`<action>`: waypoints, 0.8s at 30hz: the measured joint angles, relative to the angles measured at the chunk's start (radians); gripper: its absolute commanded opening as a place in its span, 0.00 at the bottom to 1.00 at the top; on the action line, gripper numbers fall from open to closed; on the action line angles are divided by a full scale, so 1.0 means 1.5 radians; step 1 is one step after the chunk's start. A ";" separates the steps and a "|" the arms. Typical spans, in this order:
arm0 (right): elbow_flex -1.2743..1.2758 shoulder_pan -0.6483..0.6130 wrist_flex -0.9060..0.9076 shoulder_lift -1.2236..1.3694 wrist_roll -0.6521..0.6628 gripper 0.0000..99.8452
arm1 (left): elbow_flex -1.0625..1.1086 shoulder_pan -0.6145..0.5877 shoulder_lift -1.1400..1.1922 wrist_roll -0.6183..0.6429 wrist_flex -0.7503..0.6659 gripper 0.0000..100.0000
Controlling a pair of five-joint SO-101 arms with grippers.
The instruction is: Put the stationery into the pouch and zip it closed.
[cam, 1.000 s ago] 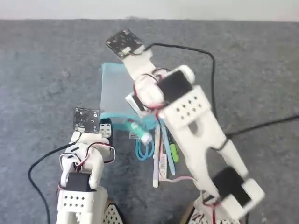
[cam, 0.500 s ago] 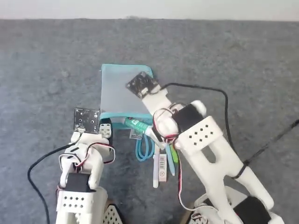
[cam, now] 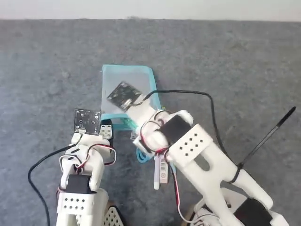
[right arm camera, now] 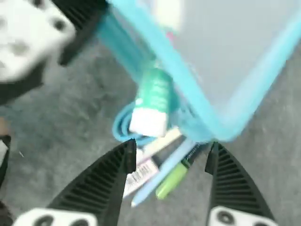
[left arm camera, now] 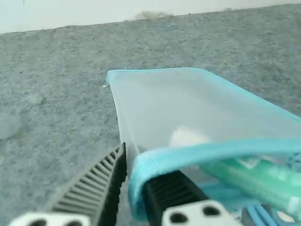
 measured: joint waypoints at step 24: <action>0.160 0.141 0.003 -0.171 0.013 0.25 | -0.027 -0.153 0.000 0.030 0.000 0.01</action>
